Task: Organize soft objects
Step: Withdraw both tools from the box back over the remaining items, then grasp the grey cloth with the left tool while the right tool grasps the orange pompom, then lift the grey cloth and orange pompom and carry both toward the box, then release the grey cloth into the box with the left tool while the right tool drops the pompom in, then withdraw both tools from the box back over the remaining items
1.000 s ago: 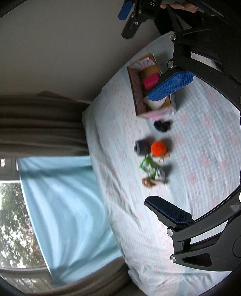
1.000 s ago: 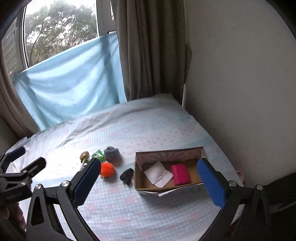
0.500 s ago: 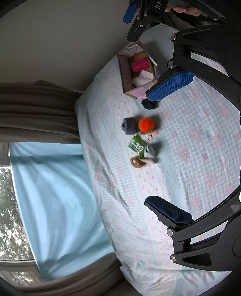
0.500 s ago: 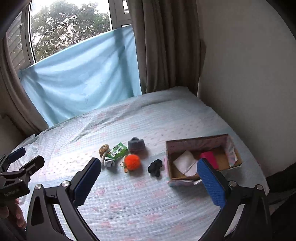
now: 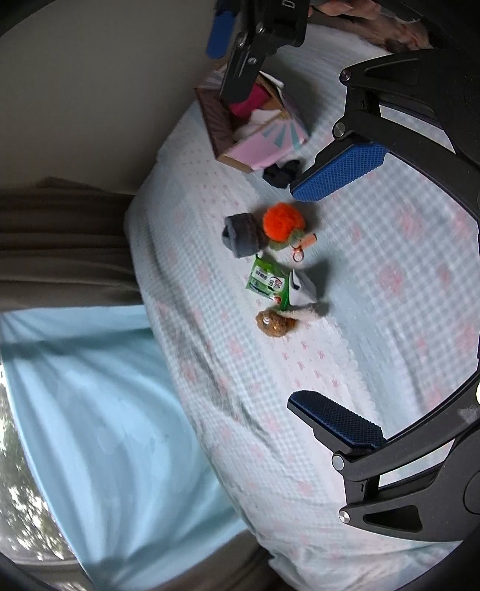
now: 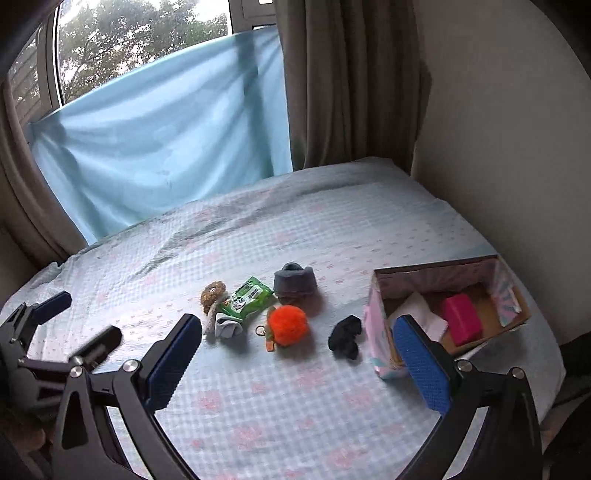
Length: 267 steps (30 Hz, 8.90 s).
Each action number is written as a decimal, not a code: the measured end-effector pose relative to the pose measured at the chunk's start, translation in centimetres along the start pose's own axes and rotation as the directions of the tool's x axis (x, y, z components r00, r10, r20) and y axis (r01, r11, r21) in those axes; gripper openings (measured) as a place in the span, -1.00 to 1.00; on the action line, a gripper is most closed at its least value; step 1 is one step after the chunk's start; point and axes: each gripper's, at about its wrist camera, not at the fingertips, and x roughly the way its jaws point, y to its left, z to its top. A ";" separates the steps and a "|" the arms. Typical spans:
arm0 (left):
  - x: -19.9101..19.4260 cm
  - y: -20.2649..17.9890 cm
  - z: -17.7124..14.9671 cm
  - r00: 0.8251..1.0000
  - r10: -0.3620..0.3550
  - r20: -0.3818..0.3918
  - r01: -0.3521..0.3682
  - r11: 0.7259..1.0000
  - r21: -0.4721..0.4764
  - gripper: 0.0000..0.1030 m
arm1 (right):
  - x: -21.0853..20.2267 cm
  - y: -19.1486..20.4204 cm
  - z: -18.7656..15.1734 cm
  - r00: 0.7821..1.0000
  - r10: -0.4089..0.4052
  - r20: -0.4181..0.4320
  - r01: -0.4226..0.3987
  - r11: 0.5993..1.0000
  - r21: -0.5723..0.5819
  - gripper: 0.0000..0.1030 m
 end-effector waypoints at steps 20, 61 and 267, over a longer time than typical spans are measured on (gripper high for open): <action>22.6 -1.9 -5.3 0.980 -0.004 -0.199 0.055 0.966 0.254 0.57 | 22.0 -0.7 -2.9 0.983 0.021 -0.185 -0.029 0.999 -0.037 0.91; 24.0 -3.1 -5.9 0.966 -0.073 -0.247 0.127 0.970 0.208 -0.81 | 26.0 -0.3 -5.0 0.980 0.014 -0.199 -0.025 0.998 -0.053 -0.66; -6.8 5.8 3.1 0.998 -0.014 -0.055 0.000 0.971 -0.241 0.99 | -6.1 2.8 2.8 0.997 0.053 0.061 -0.052 0.999 -0.016 1.00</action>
